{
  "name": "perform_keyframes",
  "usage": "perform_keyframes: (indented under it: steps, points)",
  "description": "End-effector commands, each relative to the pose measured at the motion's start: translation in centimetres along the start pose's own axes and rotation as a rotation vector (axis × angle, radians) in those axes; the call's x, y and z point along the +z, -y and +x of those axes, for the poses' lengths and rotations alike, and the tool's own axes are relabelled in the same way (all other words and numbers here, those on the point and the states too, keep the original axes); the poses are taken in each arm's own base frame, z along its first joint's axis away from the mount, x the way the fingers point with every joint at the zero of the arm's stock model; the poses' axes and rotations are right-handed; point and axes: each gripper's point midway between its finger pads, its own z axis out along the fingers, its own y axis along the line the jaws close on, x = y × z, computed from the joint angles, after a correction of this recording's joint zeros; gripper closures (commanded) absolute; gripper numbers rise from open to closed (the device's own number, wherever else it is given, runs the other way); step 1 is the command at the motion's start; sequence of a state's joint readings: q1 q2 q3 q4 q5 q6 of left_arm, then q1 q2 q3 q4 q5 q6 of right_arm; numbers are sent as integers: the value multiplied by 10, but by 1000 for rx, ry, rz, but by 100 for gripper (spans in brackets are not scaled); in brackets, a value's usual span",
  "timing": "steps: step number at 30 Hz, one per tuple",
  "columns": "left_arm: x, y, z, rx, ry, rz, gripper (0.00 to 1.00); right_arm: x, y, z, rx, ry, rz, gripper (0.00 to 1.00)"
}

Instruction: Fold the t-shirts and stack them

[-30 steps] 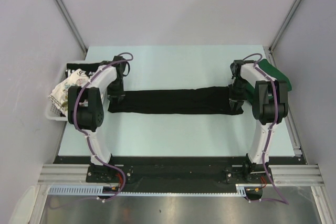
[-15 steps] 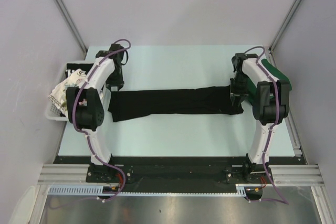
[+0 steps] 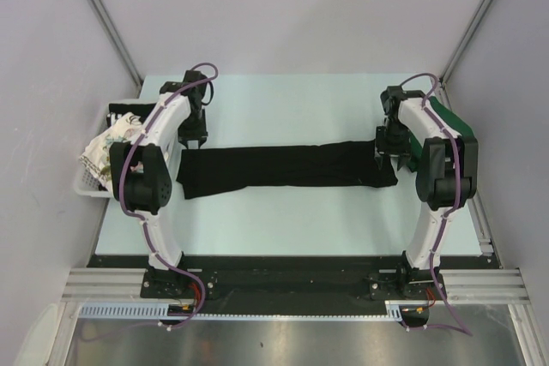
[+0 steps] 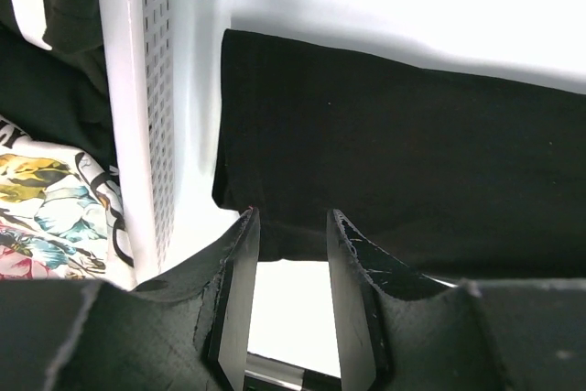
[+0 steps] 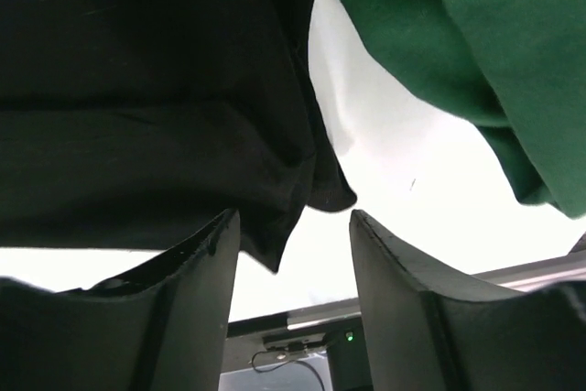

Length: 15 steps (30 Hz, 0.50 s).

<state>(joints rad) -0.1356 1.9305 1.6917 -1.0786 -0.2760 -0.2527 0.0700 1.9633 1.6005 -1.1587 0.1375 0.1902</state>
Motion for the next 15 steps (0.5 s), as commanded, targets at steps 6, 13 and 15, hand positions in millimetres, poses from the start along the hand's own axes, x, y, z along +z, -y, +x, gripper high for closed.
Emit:
perform_keyframes:
  steps: [6,13,15]
  points:
    - [-24,-1,-12,9,65,20,60,7,-1,-21,-15,129,-5,41]
    - [-27,-6,-10,16,69,-1,60,22,1,-19,-40,133,20,43]
    - [-28,-7,-11,14,71,0,60,28,3,-15,-41,117,34,46]
